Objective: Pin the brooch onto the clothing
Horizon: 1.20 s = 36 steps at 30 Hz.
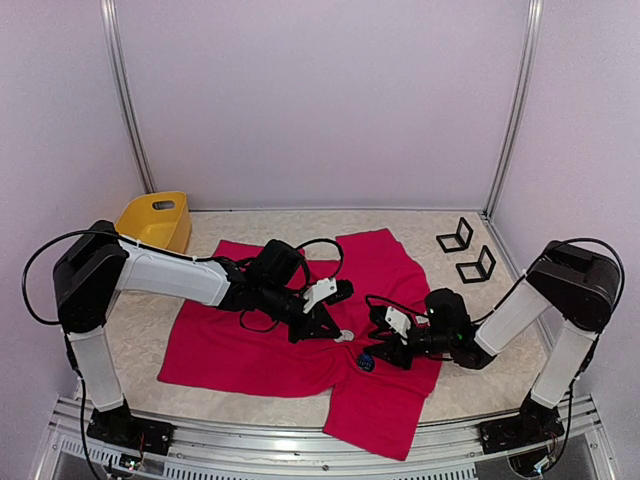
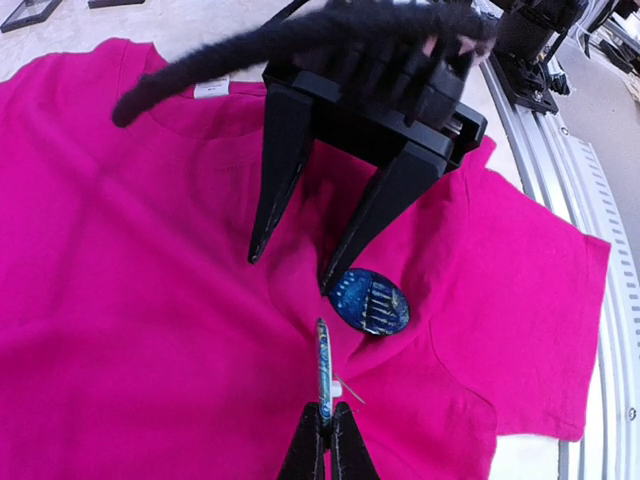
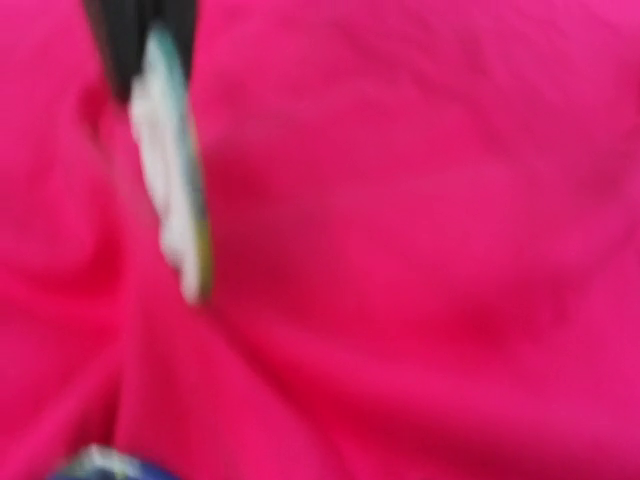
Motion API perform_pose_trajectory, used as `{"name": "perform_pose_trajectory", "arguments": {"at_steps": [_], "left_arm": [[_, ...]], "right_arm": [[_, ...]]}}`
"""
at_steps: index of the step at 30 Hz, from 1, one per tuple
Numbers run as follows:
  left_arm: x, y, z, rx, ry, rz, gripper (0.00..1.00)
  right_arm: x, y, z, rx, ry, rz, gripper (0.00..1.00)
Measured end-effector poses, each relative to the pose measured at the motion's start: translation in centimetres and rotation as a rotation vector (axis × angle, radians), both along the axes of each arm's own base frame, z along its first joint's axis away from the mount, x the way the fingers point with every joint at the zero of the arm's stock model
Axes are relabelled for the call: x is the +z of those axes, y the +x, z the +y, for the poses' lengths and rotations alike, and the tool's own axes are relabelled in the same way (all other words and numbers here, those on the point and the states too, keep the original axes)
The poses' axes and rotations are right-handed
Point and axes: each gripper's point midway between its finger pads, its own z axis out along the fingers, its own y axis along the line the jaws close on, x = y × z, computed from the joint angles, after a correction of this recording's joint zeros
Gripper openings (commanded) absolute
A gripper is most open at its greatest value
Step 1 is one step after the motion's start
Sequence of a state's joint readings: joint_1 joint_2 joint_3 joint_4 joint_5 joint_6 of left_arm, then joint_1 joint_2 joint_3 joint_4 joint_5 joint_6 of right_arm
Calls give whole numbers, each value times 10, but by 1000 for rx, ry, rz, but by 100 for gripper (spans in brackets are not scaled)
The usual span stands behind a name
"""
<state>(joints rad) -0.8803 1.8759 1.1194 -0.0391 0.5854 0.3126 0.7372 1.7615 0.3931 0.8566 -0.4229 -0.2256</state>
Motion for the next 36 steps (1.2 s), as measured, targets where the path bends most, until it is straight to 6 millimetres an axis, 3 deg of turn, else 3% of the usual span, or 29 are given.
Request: {"name": "perform_pose_trajectory", "arguments": {"at_steps": [8, 13, 20, 28, 36], "left_arm": [[0, 1, 0, 6, 0, 5, 0], [0, 1, 0, 5, 0, 5, 0], [0, 1, 0, 5, 0, 5, 0], [1, 2, 0, 6, -2, 3, 0], [1, 2, 1, 3, -2, -3, 0]], "right_arm": [[34, -1, 26, 71, 108, -40, 52], [43, -3, 47, 118, 144, -61, 52], [39, -4, 55, 133, 145, -57, 43], [38, -4, 57, 133, 150, -39, 20], [37, -5, 58, 129, 152, -9, 17]]}}
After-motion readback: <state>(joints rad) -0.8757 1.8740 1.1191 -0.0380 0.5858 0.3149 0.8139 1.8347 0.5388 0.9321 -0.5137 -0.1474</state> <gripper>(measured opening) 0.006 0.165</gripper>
